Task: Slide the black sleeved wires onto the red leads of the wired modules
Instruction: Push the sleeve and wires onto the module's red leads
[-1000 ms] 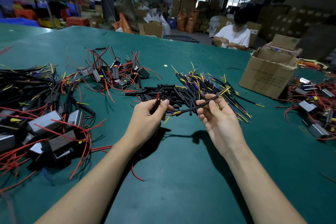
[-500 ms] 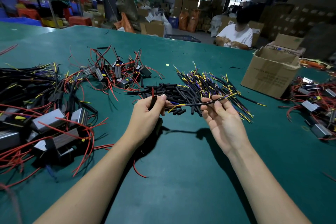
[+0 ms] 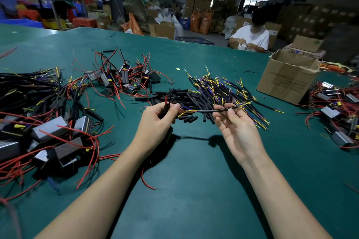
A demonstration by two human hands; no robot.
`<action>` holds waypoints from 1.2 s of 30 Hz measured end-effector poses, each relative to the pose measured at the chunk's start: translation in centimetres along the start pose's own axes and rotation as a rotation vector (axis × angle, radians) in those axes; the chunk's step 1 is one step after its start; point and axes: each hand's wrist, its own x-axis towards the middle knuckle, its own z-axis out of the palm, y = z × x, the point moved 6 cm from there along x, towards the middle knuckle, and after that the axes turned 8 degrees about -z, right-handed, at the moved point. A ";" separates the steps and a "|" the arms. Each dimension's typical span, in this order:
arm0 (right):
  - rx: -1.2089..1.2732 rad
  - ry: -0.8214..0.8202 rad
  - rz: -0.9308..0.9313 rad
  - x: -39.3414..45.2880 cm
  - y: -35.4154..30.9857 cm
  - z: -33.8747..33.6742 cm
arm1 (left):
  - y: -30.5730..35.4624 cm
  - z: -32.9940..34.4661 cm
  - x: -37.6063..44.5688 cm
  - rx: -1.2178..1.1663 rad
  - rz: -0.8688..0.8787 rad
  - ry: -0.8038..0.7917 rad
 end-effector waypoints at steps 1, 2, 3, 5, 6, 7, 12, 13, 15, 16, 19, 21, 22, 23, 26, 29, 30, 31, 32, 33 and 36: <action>-0.007 0.001 0.000 0.0 0.0 0.0 | 0.0 0.0 0.0 0.006 0.002 0.001; -0.025 0.005 -0.002 0.0 -0.1 -0.1 | 0.0 0.0 0.0 0.009 0.004 0.004; -0.052 0.017 -0.005 0.0 -0.2 -0.2 | 0.0 0.0 0.0 0.012 0.006 0.008; -0.078 0.090 -0.007 0.5 -0.7 -0.9 | 0.0 0.0 0.1 0.022 0.011 0.024; -0.042 0.160 0.008 1.0 -0.9 -1.5 | -0.1 0.0 0.1 0.027 0.013 0.033; 0.028 0.244 0.030 1.6 -1.1 -2.2 | -0.1 0.0 0.0 0.029 0.014 0.040; 0.274 0.536 0.052 5.3 -3.3 -5.0 | -0.2 0.3 0.2 0.040 0.005 0.041; 0.297 0.565 0.061 6.2 -3.7 -5.3 | -0.2 0.3 0.2 0.043 0.006 0.041; 0.342 0.566 0.124 7.3 -4.1 -5.0 | -0.3 0.3 0.2 0.046 0.011 0.041; 0.340 0.532 0.167 7.6 -4.1 -4.5 | -0.3 0.2 0.2 0.046 0.015 0.041; -0.032 0.412 0.227 7.6 -3.3 -3.4 | -0.3 0.2 0.2 0.050 0.016 0.036; -0.644 0.342 0.121 7.8 -3.4 -3.3 | -0.2 0.3 0.2 0.055 0.017 0.030; -1.001 0.284 0.054 7.9 -3.5 -3.0 | -0.2 0.3 0.2 0.056 0.016 0.028; -1.296 0.235 0.019 8.0 -3.4 -2.7 | -0.2 0.3 0.2 0.057 0.016 0.026; -1.687 0.188 0.052 8.1 -2.8 -2.4 | -0.1 0.3 0.2 0.053 0.021 0.026; -1.744 0.224 -0.019 8.3 -3.1 -2.1 | -0.1 0.3 0.1 0.050 0.017 0.027; -1.731 0.259 -0.067 8.2 -3.4 -2.1 | -0.1 0.3 0.1 0.051 0.016 0.025; -1.722 0.294 -0.128 8.1 -3.9 -2.1 | -0.1 0.3 0.2 0.051 0.015 0.023; -1.688 0.328 -0.174 7.9 -4.3 -2.1 | -0.1 0.4 0.2 0.049 0.016 0.022; -1.607 0.339 -0.199 7.7 -4.6 -2.3 | -0.1 0.4 0.2 0.048 0.017 0.021; -0.877 0.205 -0.033 6.3 -3.5 -1.9 | -0.1 0.4 0.1 0.043 0.018 0.022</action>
